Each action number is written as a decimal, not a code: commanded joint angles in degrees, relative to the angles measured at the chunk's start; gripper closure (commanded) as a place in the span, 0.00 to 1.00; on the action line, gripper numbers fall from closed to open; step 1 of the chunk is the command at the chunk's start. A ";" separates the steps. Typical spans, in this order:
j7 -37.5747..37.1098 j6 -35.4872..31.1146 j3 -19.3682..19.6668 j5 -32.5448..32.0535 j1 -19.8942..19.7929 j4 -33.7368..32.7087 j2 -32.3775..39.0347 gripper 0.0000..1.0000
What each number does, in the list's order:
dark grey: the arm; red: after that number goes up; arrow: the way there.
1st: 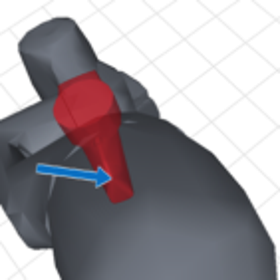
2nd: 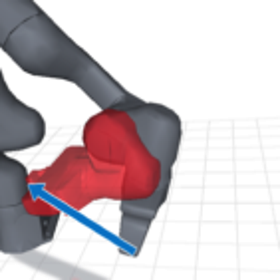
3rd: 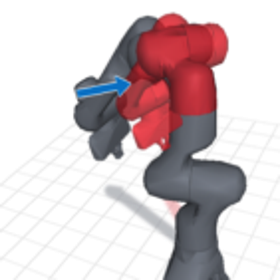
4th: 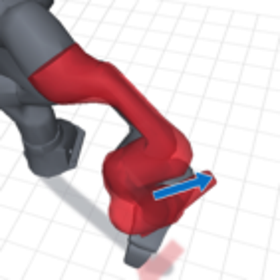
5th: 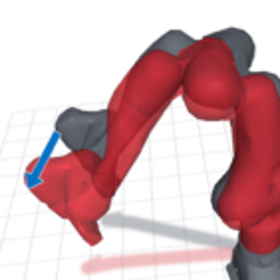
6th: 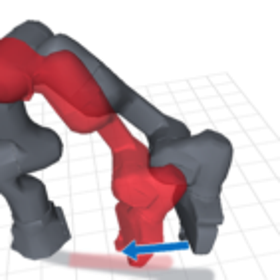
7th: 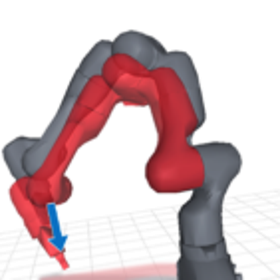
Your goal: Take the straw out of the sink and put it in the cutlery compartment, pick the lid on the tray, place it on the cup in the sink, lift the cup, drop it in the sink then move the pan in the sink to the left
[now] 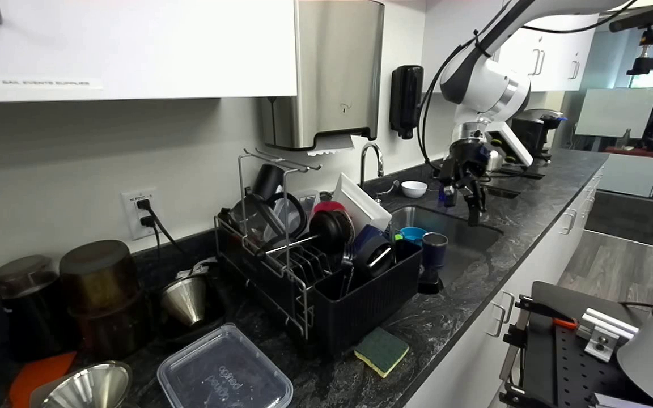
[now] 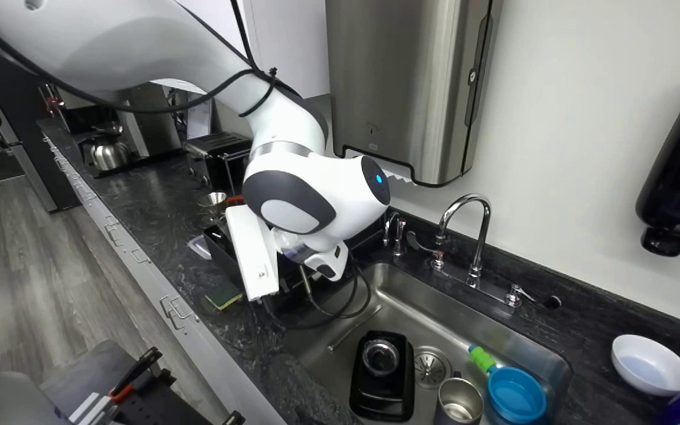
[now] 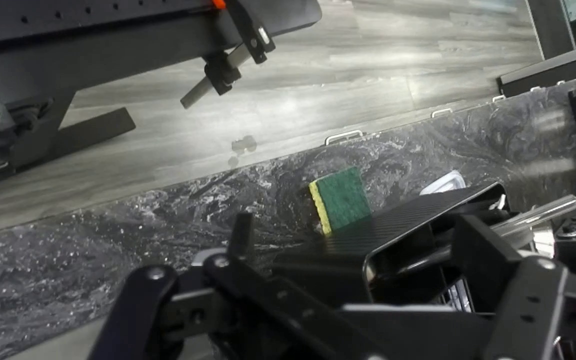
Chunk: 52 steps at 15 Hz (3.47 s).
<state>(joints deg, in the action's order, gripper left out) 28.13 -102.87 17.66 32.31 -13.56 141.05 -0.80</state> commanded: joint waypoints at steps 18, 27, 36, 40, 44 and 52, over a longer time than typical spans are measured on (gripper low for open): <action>-0.36 -35.86 -4.26 2.61 4.13 8.90 -4.30 0.00; -4.50 -39.61 -3.37 -0.82 2.53 5.51 0.58 0.00; -7.34 -36.65 -2.72 -7.32 0.29 2.15 3.25 0.00; -6.02 -34.88 -3.23 -6.12 0.25 2.84 2.65 0.00; -6.04 -34.98 -3.23 -6.12 0.25 2.84 2.60 0.00; -12.26 -35.21 -4.65 -8.87 1.54 0.04 5.25 0.00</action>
<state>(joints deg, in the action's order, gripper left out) 19.87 -137.95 14.37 25.31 -12.29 143.45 2.12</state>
